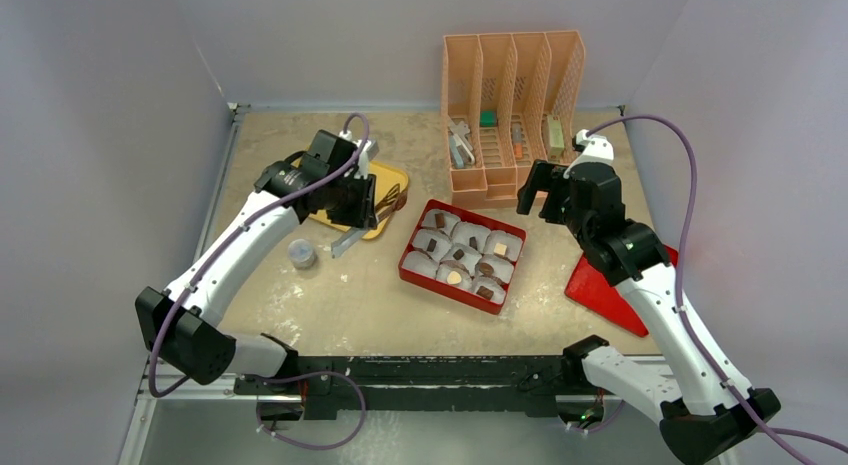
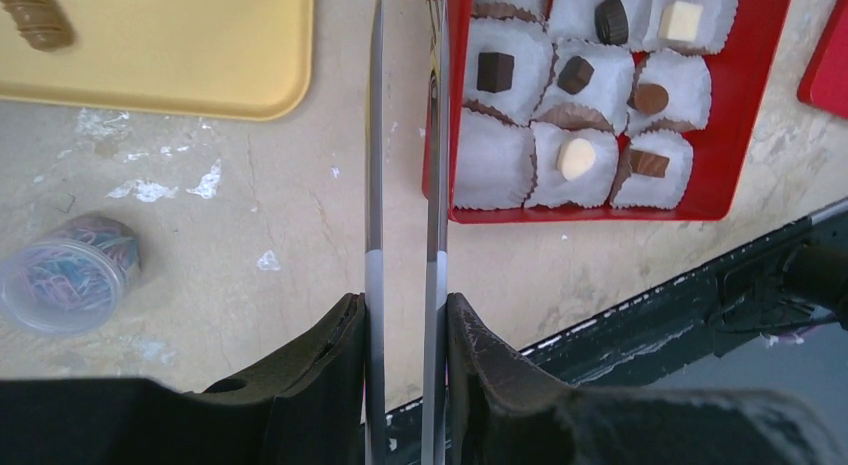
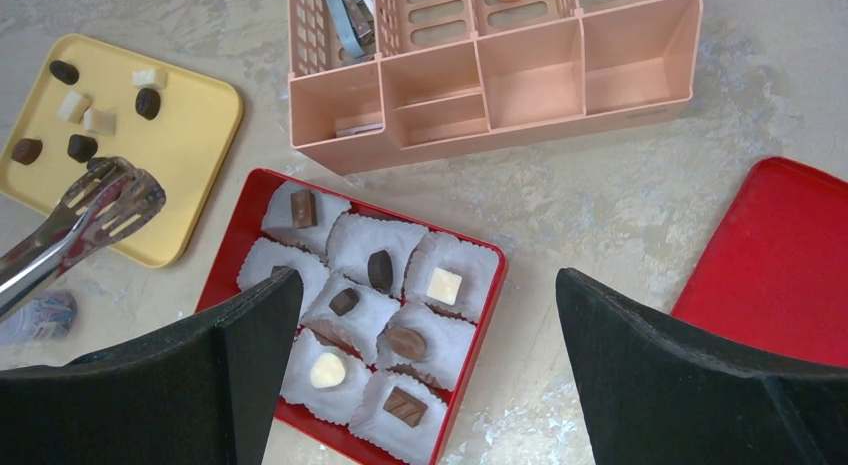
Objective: Pack the chocolate
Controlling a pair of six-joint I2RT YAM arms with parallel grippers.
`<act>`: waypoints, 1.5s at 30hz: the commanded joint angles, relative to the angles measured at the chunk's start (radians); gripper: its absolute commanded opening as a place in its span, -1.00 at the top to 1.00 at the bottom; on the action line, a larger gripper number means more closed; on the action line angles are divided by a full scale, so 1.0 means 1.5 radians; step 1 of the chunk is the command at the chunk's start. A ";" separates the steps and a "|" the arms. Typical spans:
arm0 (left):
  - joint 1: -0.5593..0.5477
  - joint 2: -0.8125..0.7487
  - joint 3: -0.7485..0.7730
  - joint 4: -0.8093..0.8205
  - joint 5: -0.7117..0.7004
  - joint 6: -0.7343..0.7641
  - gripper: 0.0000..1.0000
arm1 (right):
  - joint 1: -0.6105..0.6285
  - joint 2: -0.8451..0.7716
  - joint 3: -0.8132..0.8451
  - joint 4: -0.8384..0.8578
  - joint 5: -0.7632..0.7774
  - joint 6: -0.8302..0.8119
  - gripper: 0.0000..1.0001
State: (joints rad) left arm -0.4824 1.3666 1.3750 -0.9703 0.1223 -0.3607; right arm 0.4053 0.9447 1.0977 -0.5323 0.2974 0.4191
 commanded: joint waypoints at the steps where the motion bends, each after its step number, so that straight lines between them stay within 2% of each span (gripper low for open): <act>1: -0.005 -0.025 0.024 0.006 0.065 0.020 1.00 | -0.002 0.001 0.022 0.022 -0.003 0.003 -0.98; 5: -0.008 -0.028 0.015 0.008 0.124 0.019 1.00 | -0.002 0.003 0.022 0.025 -0.005 0.003 -0.97; 12: -0.022 -0.038 0.001 -0.012 0.135 0.021 1.00 | -0.002 0.000 0.020 0.025 -0.004 0.004 -0.98; 25: -0.135 -0.019 -0.009 -0.071 0.061 0.030 1.00 | -0.002 -0.001 0.021 0.026 -0.011 0.015 -0.98; 37: -0.151 -0.009 -0.021 -0.094 0.055 0.041 1.00 | -0.002 -0.012 0.020 0.018 -0.009 0.015 -0.98; 45: -0.153 -0.003 -0.032 -0.097 0.066 0.048 0.90 | -0.002 -0.016 0.022 0.016 -0.010 0.013 -0.98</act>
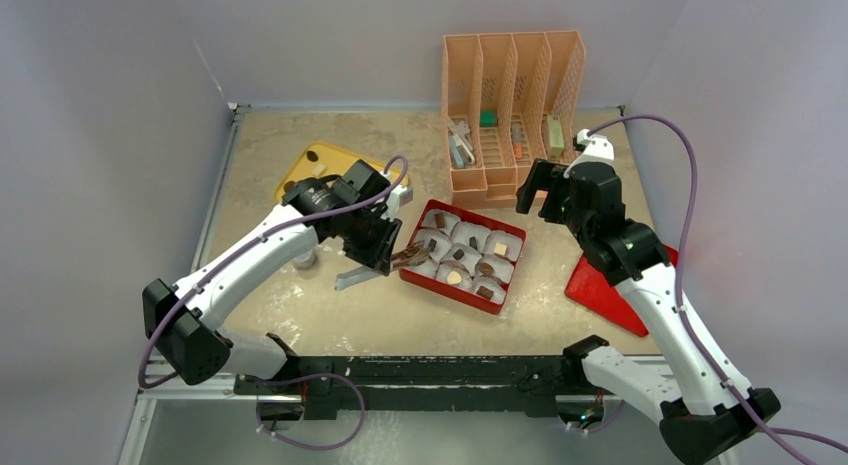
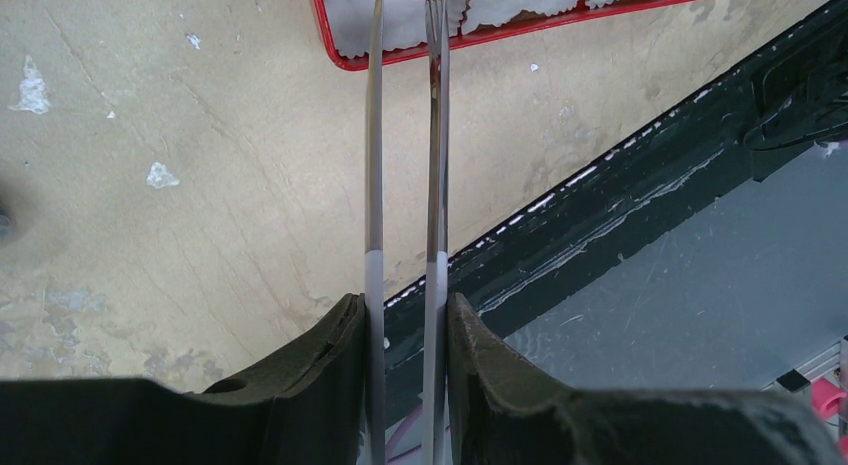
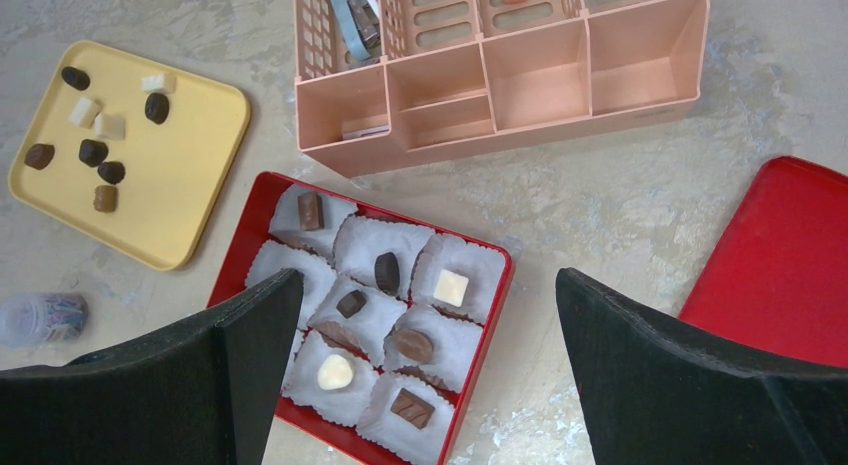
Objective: Pack the chocolate
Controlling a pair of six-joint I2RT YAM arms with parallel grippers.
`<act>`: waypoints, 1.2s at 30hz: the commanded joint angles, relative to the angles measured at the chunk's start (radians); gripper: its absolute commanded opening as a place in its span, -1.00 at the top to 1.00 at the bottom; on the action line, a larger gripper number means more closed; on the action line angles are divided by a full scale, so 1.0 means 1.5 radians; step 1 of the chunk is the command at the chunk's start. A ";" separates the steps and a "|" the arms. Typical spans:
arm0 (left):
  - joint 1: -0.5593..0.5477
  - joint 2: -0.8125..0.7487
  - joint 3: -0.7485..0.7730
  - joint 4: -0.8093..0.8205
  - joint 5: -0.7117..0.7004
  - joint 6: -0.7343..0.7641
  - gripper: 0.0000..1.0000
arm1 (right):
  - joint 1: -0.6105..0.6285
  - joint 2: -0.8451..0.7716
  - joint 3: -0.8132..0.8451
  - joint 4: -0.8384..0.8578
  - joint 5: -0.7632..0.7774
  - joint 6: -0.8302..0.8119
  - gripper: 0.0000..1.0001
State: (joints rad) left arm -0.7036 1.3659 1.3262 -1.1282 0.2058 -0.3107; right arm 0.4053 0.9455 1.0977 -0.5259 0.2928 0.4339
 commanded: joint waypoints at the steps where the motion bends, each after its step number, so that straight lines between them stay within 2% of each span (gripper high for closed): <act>1: -0.005 -0.002 0.000 0.009 0.010 0.014 0.89 | -0.002 -0.017 0.022 0.012 -0.007 0.003 -0.98; 36: -0.007 0.008 0.015 0.007 -0.012 0.026 0.44 | -0.002 -0.014 0.019 0.017 -0.009 0.007 -0.98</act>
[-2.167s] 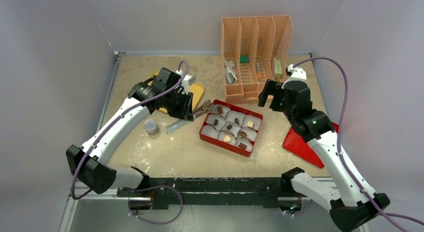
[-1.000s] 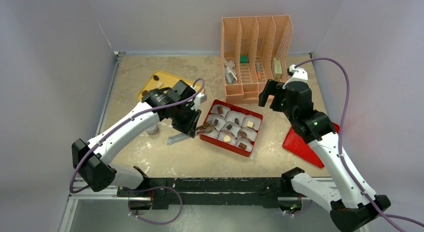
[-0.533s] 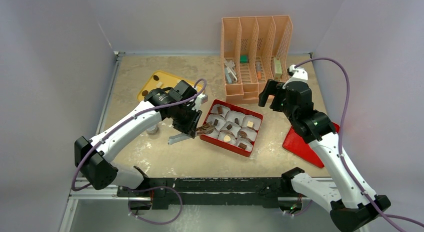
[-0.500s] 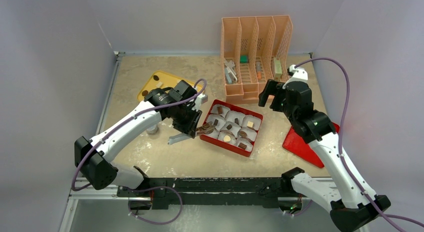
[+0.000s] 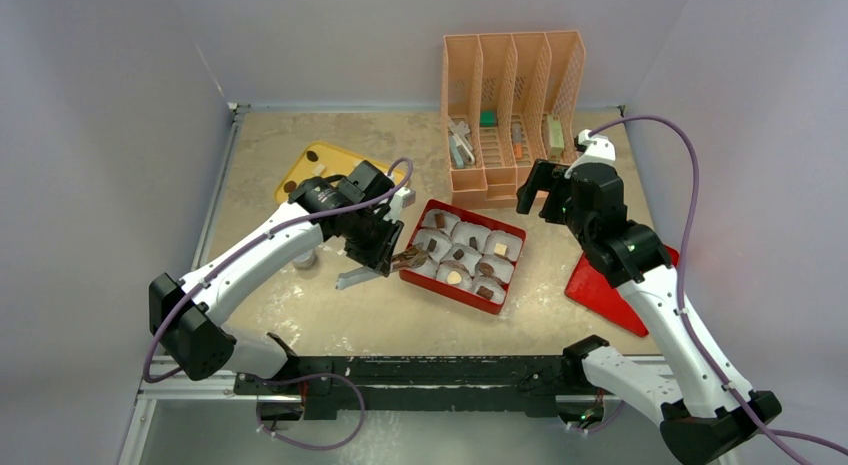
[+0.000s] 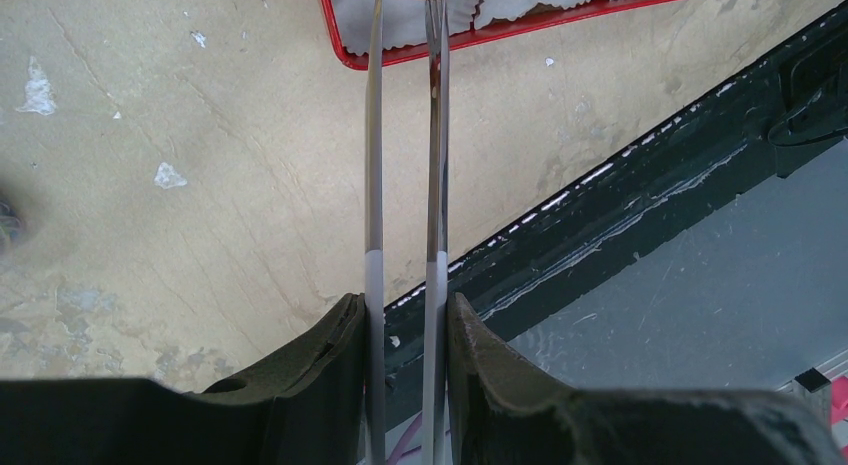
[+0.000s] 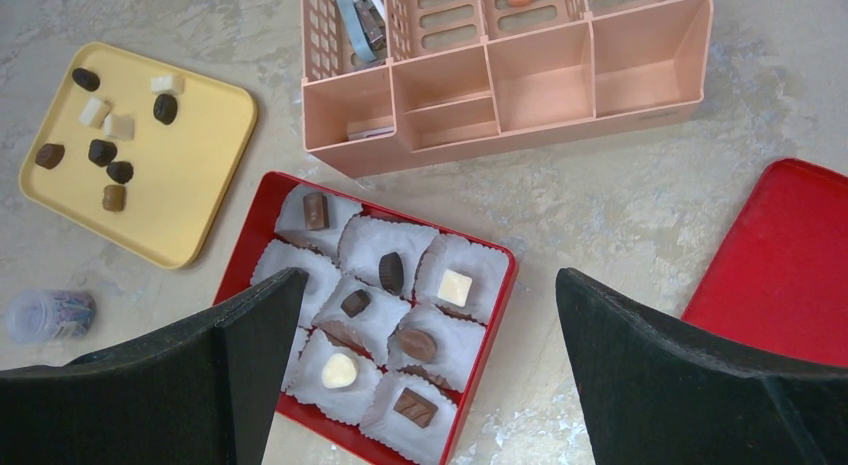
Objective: Pack the chocolate
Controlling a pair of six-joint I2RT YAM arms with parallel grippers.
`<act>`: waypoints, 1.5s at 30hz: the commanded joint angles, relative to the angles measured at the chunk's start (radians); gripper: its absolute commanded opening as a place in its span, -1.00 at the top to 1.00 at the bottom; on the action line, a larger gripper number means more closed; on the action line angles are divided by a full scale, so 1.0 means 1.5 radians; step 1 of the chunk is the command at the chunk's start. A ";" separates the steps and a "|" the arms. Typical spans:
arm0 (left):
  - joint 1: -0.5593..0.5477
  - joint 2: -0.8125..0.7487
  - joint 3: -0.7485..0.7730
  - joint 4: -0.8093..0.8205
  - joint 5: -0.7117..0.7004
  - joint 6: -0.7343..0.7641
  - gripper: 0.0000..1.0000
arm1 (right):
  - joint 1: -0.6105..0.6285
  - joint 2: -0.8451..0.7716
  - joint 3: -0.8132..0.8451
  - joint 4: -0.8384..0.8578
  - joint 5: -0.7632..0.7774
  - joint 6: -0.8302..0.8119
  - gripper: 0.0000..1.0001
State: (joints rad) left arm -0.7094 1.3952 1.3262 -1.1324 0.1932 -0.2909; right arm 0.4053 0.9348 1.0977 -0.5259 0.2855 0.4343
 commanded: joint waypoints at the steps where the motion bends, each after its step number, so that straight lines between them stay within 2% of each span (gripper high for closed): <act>1: -0.003 -0.012 0.015 0.009 -0.003 0.012 0.43 | -0.002 -0.007 0.019 0.016 -0.005 0.007 -0.98; 14: -0.003 -0.021 0.018 0.012 0.003 0.008 0.34 | -0.001 -0.012 0.013 0.015 -0.005 0.010 -0.98; 26: -0.002 -0.044 0.047 0.038 -0.013 -0.014 0.35 | -0.002 -0.013 0.012 0.016 -0.005 0.009 -0.98; 36: -0.002 -0.085 0.068 0.053 -0.122 -0.102 0.35 | -0.001 -0.014 0.011 0.015 -0.006 0.008 -0.98; 39: -0.001 -0.105 0.067 0.046 -0.183 -0.138 0.35 | -0.002 -0.015 0.009 0.015 -0.006 0.008 -0.98; 41: -0.001 -0.119 0.057 0.045 -0.225 -0.169 0.35 | -0.002 -0.015 0.008 0.015 -0.006 0.007 -0.98; 45: -0.001 -0.149 0.007 0.064 -0.244 -0.220 0.35 | -0.002 -0.015 0.005 0.021 -0.012 0.010 -0.98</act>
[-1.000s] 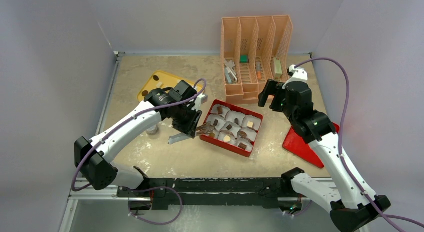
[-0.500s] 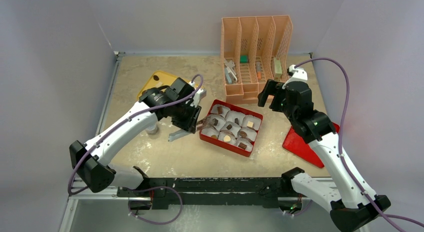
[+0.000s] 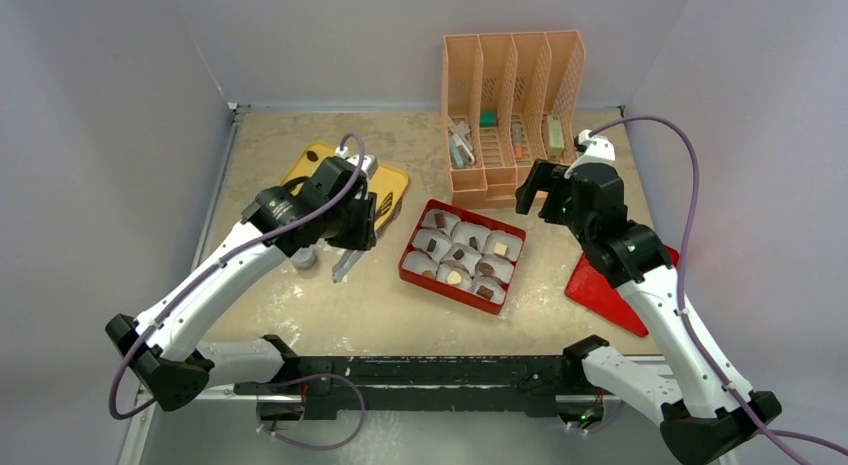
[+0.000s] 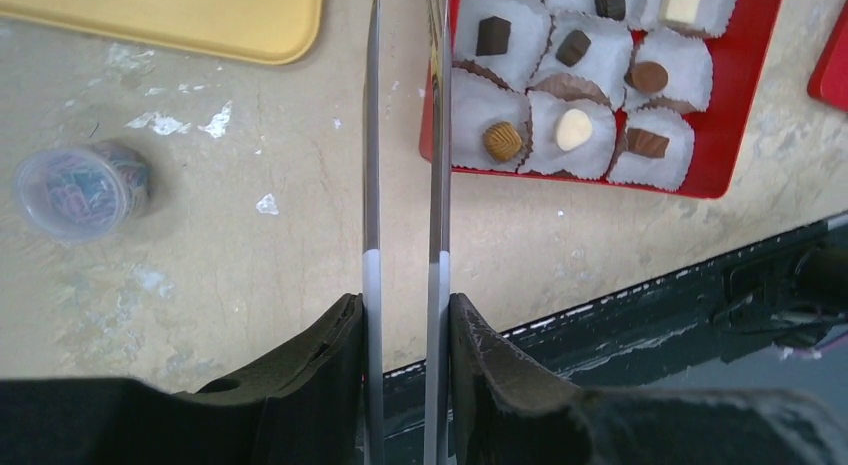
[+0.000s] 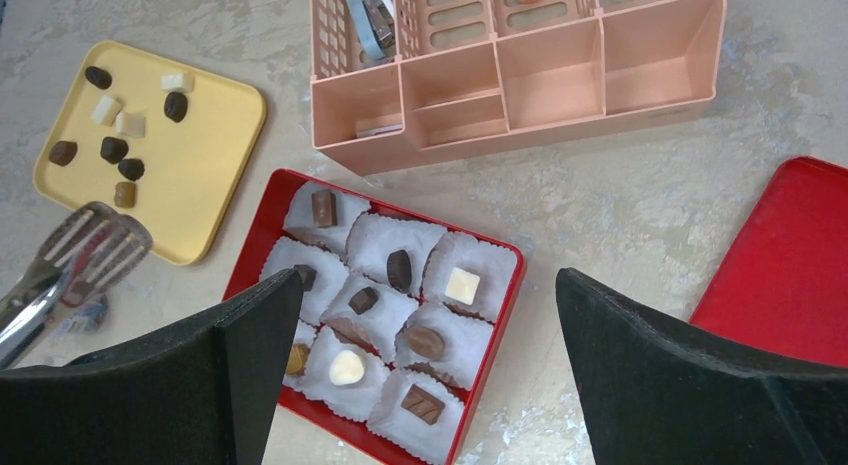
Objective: Pack the chocolate
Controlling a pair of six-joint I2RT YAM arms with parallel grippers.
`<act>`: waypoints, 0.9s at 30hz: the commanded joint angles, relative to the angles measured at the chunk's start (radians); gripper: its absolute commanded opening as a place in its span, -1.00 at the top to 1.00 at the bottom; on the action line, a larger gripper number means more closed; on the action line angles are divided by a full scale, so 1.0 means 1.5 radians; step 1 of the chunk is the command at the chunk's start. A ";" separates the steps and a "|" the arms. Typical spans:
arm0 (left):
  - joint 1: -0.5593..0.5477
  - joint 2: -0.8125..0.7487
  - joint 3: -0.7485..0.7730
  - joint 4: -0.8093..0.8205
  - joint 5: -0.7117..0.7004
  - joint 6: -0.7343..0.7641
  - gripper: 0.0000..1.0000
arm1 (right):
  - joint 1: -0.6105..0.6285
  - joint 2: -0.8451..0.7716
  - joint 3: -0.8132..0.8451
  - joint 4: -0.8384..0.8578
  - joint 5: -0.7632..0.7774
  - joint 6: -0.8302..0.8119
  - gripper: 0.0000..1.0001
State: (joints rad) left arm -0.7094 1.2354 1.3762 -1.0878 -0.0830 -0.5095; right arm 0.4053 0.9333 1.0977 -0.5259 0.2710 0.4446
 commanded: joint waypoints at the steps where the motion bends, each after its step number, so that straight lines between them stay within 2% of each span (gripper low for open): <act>1: -0.002 -0.050 -0.043 0.037 -0.067 -0.085 0.35 | -0.002 -0.014 0.006 0.021 -0.003 0.004 -0.98; 11: -0.002 -0.079 -0.203 0.120 -0.022 -0.105 0.36 | -0.002 -0.019 0.008 0.015 -0.004 -0.001 -0.98; 27: -0.002 -0.016 -0.338 0.155 -0.014 -0.093 0.27 | -0.002 -0.015 0.002 0.020 0.002 -0.004 -0.98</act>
State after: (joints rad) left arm -0.7094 1.1957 0.8951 -0.9062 -0.0982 -0.6617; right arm 0.4053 0.9142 1.0973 -0.5259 0.2707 0.4446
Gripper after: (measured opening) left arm 0.363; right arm 0.987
